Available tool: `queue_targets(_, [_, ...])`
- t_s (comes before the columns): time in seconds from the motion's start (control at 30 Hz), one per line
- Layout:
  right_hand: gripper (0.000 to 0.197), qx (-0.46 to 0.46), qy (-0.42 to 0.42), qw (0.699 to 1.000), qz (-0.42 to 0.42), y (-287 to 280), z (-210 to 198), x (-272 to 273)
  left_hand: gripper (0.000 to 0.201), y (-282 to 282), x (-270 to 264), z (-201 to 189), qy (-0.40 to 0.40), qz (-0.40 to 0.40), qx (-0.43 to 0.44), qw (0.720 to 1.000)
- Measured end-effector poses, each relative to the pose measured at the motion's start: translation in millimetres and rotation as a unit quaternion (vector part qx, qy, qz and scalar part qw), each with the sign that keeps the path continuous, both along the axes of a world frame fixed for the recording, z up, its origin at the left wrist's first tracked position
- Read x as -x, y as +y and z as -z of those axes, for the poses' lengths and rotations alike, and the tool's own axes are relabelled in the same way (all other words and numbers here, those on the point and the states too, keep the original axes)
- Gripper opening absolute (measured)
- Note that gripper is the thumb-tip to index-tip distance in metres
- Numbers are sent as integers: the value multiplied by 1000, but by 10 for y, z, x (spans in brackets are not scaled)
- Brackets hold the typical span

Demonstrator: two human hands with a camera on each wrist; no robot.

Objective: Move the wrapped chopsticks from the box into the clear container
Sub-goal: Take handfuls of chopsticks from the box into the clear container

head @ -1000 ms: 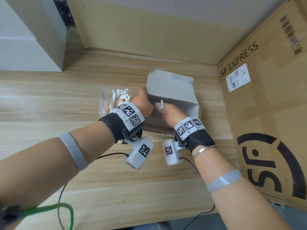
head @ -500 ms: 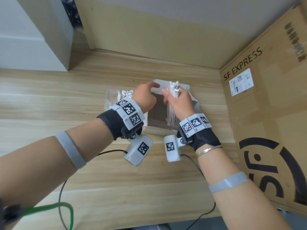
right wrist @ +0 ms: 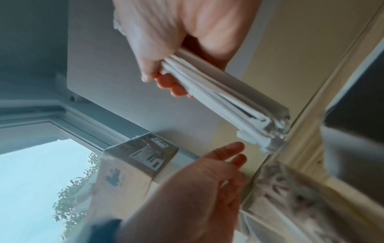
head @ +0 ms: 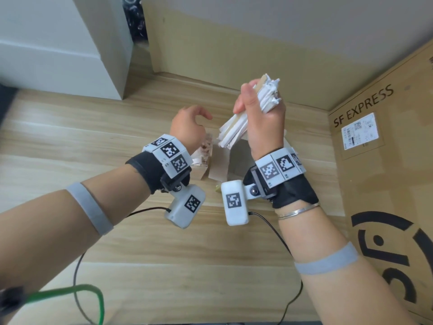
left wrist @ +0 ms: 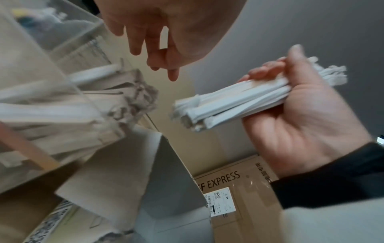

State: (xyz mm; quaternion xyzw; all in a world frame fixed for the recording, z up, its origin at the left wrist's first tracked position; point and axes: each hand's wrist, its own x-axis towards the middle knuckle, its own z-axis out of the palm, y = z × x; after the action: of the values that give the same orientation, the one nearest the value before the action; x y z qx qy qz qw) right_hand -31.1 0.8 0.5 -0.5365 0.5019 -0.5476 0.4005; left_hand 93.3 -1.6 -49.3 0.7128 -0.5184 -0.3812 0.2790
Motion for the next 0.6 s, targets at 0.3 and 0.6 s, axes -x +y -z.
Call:
queue_targets(0.3, [23,7,-79,996,-41,9,4,-404,48,-23,-298,88,80,-72,-15,994])
queue_targets(0.6, [20,-45,-42,995,-76,24,279,-558,41,-28,-394,111,142,-71,-65,985])
